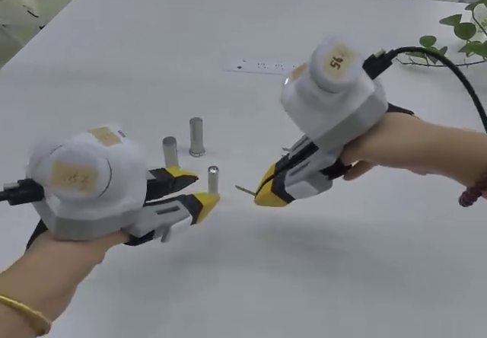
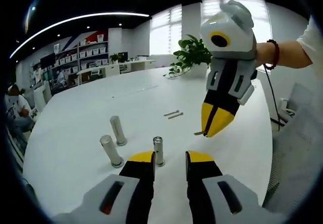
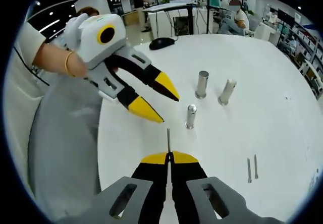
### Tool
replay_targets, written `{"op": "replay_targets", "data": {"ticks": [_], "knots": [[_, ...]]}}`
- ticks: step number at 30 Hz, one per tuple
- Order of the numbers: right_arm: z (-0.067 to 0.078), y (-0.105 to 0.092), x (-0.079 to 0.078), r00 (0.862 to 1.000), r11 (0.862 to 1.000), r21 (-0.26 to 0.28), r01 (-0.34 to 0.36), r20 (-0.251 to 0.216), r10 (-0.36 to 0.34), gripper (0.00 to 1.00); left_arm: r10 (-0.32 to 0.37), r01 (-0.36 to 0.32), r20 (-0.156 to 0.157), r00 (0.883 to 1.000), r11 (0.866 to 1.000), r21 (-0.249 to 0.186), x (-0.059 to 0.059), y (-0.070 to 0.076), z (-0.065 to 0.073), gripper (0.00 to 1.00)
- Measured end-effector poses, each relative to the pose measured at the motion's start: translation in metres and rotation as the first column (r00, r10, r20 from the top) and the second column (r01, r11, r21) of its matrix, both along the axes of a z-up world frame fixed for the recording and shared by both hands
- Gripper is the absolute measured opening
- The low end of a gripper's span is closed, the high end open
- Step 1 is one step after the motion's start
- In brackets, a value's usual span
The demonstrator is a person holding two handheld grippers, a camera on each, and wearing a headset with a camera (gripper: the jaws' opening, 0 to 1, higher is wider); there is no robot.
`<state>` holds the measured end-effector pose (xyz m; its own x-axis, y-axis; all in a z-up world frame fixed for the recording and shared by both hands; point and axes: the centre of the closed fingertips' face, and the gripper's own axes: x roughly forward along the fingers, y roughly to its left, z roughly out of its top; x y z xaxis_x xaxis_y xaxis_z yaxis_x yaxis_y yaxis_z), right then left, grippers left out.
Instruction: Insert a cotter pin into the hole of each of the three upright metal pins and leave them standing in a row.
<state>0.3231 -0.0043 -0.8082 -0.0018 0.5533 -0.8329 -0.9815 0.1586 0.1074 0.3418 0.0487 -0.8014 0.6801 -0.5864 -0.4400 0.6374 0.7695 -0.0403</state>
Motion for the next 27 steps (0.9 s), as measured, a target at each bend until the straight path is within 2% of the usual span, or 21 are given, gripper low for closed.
{"op": "replay_targets", "data": {"ticks": [2,5,14,21,27], "knots": [[-0.001,0.001,0.003,1.0,1.0,-0.013,0.022,-0.014,-0.022,0.02,0.011,-0.011,-0.005,1.0,1.0,0.006,0.004,0.0,-0.003,0.23],[-0.005,-0.001,0.009,1.0,0.998,-0.05,0.027,0.005,-0.027,0.02,0.026,-0.025,-0.016,1.0,1.0,0.011,0.009,0.0,-0.008,0.23],[-0.011,0.003,0.018,0.998,0.994,-0.092,0.05,-0.034,-0.054,0.02,0.049,-0.048,-0.03,0.998,0.998,0.027,0.018,-0.001,-0.018,0.22],[-0.017,0.008,0.023,0.998,0.991,-0.13,0.041,-0.034,-0.046,0.02,0.069,-0.068,-0.042,0.997,0.997,0.032,0.024,0.0,-0.026,0.18],[-0.021,0.01,0.027,0.999,0.987,-0.16,0.024,-0.031,-0.03,0.02,0.081,-0.08,-0.05,0.995,0.997,0.021,0.028,-0.001,-0.029,0.15]]}}
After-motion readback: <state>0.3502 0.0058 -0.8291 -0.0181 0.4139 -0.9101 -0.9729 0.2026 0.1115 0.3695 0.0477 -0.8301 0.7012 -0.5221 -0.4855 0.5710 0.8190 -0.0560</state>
